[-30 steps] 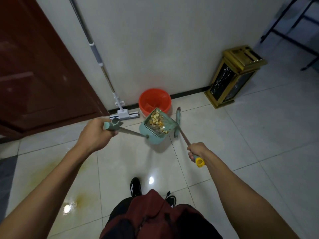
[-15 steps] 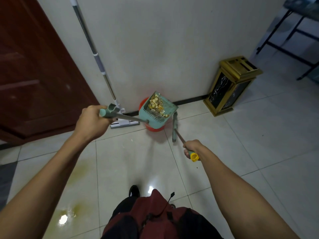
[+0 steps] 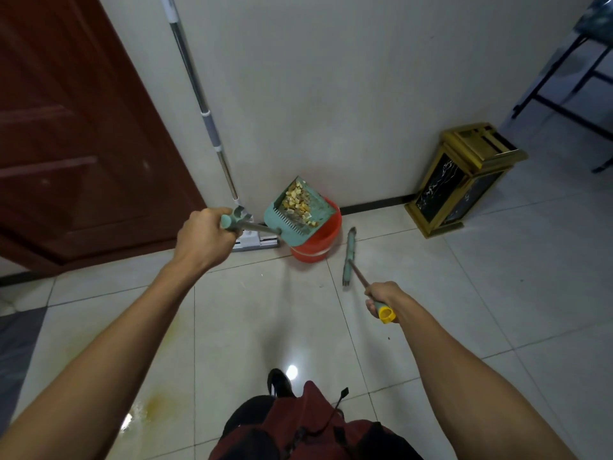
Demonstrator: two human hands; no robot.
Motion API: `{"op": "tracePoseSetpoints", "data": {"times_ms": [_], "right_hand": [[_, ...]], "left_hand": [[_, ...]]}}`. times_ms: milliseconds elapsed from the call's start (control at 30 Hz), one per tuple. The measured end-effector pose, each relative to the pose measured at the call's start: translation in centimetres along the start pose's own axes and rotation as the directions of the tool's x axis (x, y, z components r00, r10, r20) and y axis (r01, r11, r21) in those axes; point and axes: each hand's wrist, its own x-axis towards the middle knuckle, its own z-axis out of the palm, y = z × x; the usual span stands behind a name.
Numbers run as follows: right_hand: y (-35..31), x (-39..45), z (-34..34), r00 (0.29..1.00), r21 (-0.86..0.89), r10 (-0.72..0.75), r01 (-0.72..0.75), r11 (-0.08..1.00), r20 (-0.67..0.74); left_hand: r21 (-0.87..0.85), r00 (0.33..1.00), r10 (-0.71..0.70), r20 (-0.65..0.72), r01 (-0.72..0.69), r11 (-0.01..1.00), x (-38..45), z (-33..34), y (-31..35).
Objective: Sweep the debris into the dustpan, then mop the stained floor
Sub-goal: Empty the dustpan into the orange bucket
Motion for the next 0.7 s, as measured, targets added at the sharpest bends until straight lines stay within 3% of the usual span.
{"op": "tracePoseSetpoints", "data": {"times_ms": [300,500,700], "right_hand": [[-1.4,1.7,0.2,0.999,-0.020,0.024,-0.025,0.999,-0.026],[-2.2,2.6,0.1,0.999,0.040,0.047,-0.047,0.998,-0.018],[-2.3,3.1,-0.5,0.999,0.055,0.047,-0.046,0.997,-0.017]], "left_hand": [[0.171,0.999,0.047,-0.002,-0.046,0.984,3.2,0.8,0.4],[0.298,0.987,0.160,0.020,-0.158,0.941,5.8,0.7,1.4],[0.436,0.964,0.236,0.121,-0.265,0.860,6.9,1.8,3.1]]}}
